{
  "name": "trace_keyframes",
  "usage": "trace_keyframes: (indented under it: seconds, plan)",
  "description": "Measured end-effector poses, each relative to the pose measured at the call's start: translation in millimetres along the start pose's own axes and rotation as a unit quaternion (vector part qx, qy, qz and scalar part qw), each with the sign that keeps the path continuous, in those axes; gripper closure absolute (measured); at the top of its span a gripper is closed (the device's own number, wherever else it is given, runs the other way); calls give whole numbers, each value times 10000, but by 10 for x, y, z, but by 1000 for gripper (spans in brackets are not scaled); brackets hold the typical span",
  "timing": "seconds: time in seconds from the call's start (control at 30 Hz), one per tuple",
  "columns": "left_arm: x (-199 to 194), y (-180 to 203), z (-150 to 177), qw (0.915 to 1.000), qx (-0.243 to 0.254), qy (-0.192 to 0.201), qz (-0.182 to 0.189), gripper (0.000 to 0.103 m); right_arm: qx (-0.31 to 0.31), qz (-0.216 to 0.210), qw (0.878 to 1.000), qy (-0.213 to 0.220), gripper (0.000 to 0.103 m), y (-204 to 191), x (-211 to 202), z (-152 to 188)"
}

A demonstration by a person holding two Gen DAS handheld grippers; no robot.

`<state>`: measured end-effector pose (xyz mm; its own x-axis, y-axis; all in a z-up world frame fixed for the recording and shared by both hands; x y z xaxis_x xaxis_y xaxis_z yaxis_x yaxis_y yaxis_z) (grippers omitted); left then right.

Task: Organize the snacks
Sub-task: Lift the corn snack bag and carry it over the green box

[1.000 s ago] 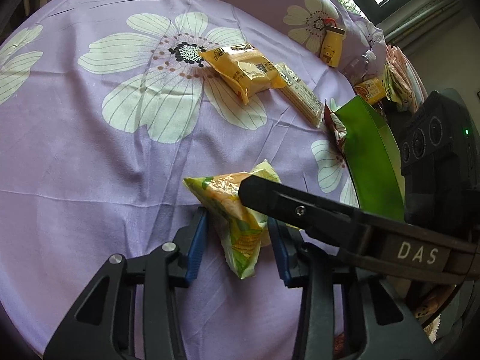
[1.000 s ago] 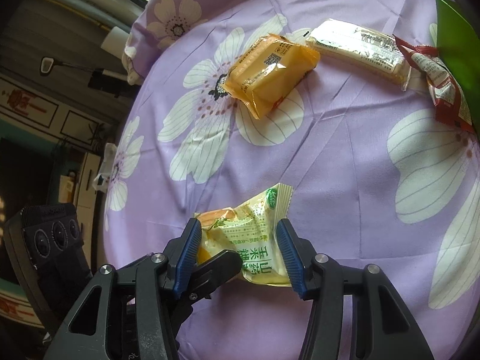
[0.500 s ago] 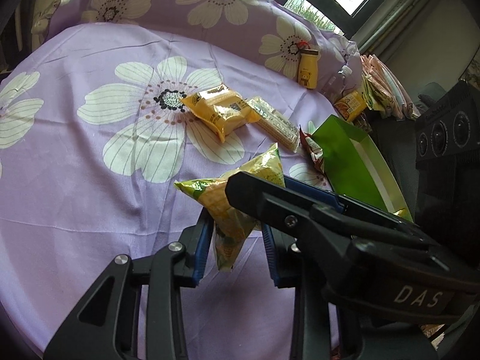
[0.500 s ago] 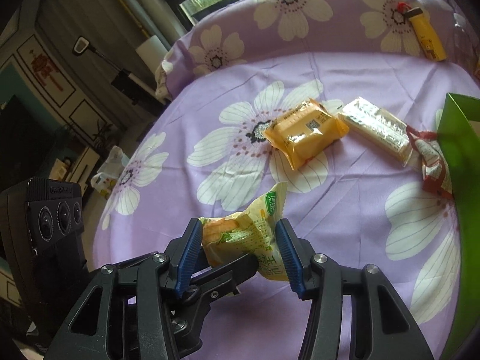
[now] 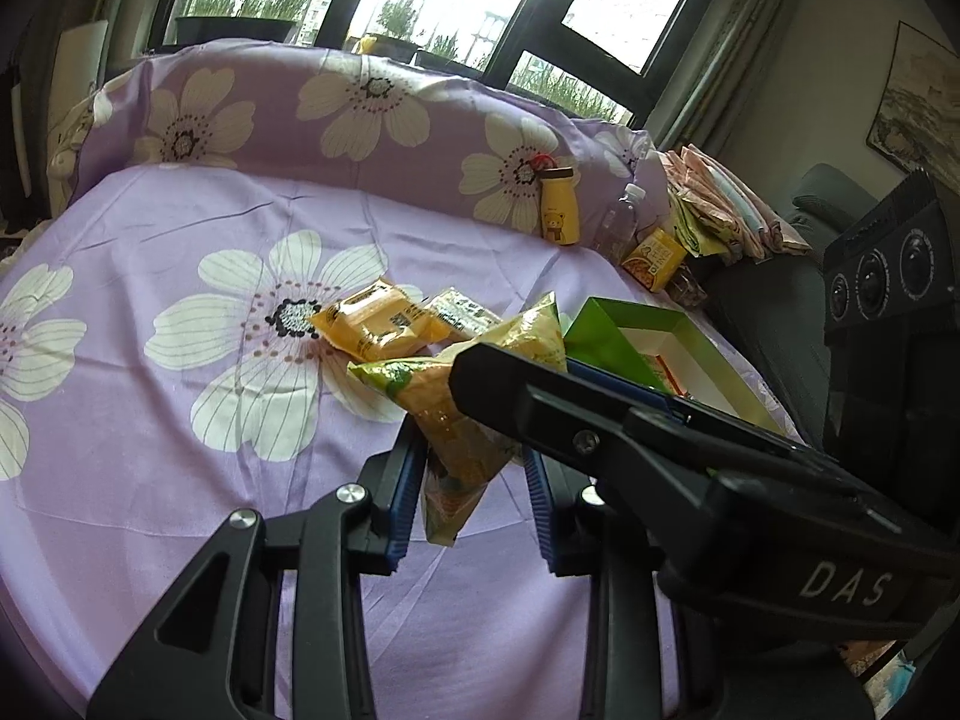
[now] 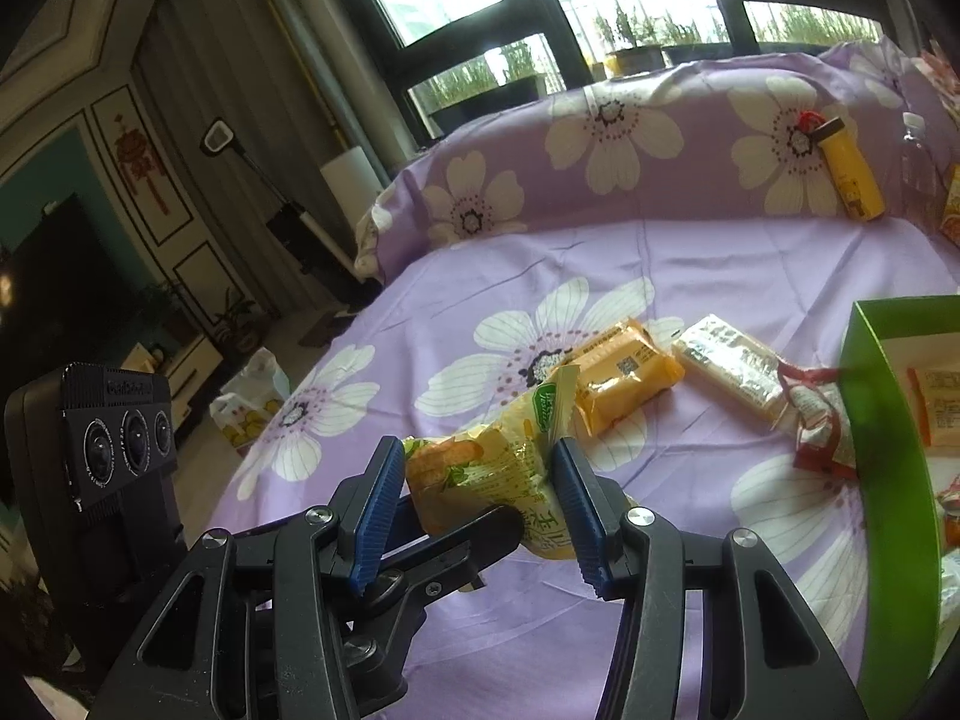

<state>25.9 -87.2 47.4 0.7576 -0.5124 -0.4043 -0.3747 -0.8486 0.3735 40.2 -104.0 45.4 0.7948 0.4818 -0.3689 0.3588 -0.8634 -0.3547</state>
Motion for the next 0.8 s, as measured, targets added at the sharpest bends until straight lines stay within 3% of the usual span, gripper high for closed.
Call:
trace_keyframes:
  seconds: [0.5,0.8]
  plan:
    - [318,1100,-235,9966,469,105,674,72,293,321,9961,774,49,647,-824,-535]
    - [640,1635,-183,9921,598,-284,1065,72,776,743,9888,1035,49,1189,-1201,-663]
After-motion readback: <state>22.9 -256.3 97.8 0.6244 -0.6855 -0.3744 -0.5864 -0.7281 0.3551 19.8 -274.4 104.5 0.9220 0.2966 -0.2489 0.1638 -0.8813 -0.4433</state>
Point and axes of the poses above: each gripper's, at about its wrist camera, not at the fingertips, and x roughly the way its jaws point, y to its right, z to its underside, the point moved 10 cm from there along x, roughly the way its jaws point, and after that the axes turned 11 degrees about y, right-handed, at the moved point
